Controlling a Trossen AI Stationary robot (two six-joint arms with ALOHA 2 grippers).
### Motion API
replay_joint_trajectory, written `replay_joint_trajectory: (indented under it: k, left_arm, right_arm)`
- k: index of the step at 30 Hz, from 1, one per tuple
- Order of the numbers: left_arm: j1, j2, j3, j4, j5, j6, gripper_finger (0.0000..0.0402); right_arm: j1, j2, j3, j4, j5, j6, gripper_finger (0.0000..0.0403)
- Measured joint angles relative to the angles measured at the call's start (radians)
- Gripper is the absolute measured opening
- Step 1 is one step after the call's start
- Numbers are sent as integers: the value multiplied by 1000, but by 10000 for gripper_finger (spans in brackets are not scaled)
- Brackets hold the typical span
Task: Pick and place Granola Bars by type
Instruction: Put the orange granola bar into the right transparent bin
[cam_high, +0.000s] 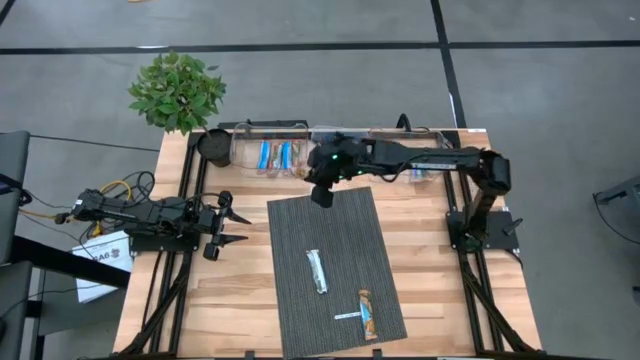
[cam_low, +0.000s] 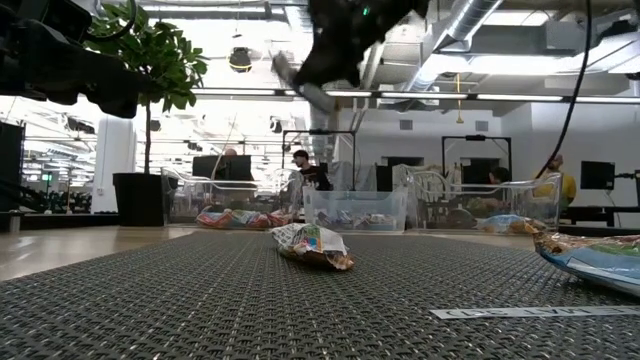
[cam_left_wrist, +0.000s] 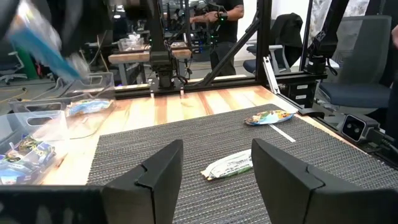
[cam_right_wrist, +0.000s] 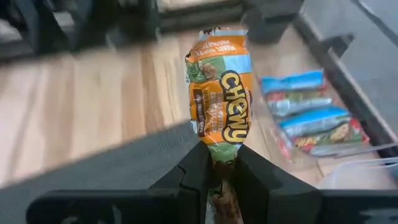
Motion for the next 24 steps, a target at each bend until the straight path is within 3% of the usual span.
replay_joint_trajectory:
  k: [13,24]
  left_arm:
    - [0,0,0,0,0,0,184]
    - [0,0,0,0,0,0,184]
  right_arm:
    - [-17,-197,0,51,0,139,53]
    - [-76,-216,0,-23,-1,145,53]
